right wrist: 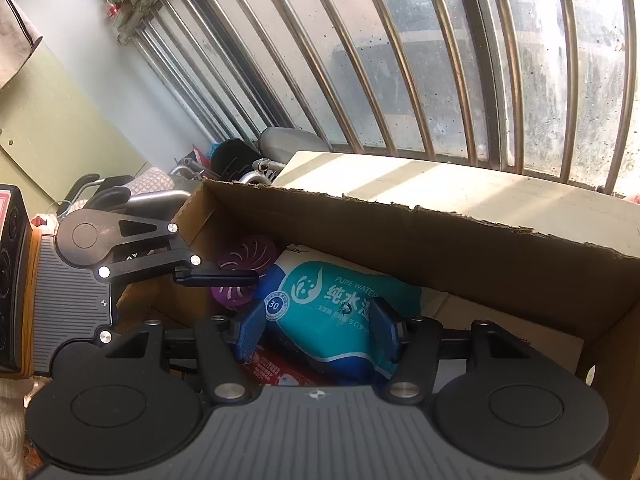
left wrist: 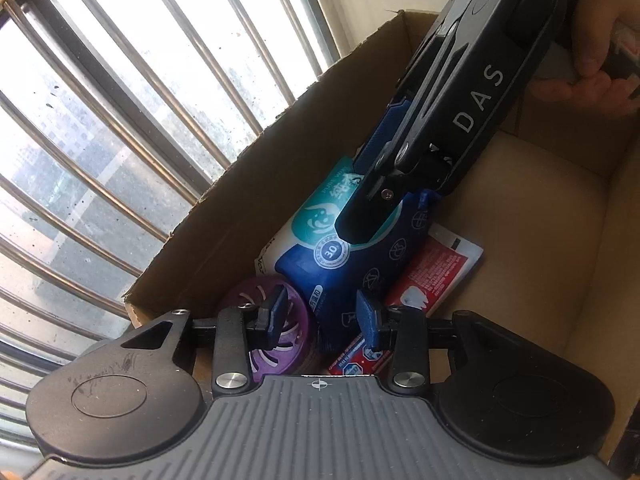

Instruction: Organize objects

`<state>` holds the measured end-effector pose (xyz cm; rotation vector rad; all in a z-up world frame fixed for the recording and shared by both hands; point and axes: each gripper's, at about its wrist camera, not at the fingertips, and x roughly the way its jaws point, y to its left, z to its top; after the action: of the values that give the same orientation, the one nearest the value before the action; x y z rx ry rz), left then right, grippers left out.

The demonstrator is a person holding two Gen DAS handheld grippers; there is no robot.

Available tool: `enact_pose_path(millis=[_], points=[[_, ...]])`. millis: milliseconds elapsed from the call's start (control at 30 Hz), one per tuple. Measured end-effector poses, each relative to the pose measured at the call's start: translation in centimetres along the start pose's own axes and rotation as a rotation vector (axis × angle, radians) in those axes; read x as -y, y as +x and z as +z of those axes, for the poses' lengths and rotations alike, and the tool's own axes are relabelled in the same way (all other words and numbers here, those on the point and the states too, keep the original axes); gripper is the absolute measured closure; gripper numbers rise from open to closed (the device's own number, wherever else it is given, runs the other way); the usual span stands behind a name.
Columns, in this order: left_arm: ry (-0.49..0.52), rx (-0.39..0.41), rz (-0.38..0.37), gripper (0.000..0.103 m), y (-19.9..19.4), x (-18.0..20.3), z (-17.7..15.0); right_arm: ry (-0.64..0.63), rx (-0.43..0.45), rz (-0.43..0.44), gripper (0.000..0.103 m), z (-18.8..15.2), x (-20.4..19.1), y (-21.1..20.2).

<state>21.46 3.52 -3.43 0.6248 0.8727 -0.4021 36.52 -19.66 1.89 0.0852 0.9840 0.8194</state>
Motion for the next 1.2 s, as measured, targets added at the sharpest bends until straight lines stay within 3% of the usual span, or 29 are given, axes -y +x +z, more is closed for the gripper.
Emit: enact_pose_path(millis=[167,300,400,467,533,700,867,1200], points=[[0.046,-0.002,-0.054,0.065,-1.1,1.0,-0.7,-0.033,0.032,0.004,0.042,-0.3,0.0,-0.1],[0.068,-0.068,-0.131,0.074,-0.2,1.5,-0.7,0.046,0.050,0.068,0.041,-0.3,1.4,-0.2],[0.044,-0.123,-0.210,0.074,1.0,1.0,-0.3,0.064,0.058,0.082,0.041,-0.4,1.7,-0.4],[0.097,-0.153,-0.181,0.074,1.8,1.3,-0.1,0.041,0.057,0.072,0.040,-0.5,1.4,-0.5],[0.127,-0.181,-0.209,0.074,2.4,1.5,0.2,0.040,0.055,0.081,0.037,-0.5,1.3,-0.4],[0.178,-0.217,-0.224,0.073,3.4,2.1,0.9,0.044,0.060,0.088,0.036,-0.6,1.4,-0.4],[0.272,-0.227,-0.191,0.074,3.5,3.2,0.3,0.043,0.061,0.087,0.035,-0.6,1.3,-0.4],[0.310,-0.254,-0.150,0.078,3.2,3.4,-1.4,0.042,0.063,0.087,0.035,-0.7,1.3,-0.4]])
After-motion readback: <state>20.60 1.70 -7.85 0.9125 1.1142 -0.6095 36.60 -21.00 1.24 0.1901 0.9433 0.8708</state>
